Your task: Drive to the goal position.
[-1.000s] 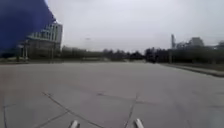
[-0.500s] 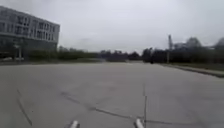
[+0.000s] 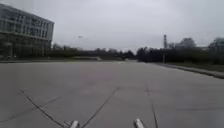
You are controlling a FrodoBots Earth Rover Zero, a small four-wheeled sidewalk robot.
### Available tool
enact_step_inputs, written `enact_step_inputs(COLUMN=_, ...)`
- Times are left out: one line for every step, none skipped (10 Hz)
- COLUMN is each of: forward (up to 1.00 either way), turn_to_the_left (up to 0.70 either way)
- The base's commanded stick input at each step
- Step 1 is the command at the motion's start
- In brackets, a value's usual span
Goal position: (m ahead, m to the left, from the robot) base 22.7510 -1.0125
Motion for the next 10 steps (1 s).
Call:
enact_step_inputs(forward=1.00, turn_to_the_left=-0.02)
enact_step_inputs(forward=1.00, turn_to_the_left=-0.24)
enact_step_inputs(forward=1.00, turn_to_the_left=-0.39)
enact_step_inputs(forward=1.00, turn_to_the_left=-0.40)
enact_step_inputs(forward=1.00, turn_to_the_left=-0.37)
enact_step_inputs(forward=1.00, turn_to_the_left=-0.12)
enact_step_inputs(forward=1.00, turn_to_the_left=-0.01)
enact_step_inputs(forward=1.00, turn_to_the_left=-0.03)
enact_step_inputs(forward=1.00, turn_to_the_left=-0.32)
enact_step_inputs(forward=1.00, turn_to_the_left=-0.13)
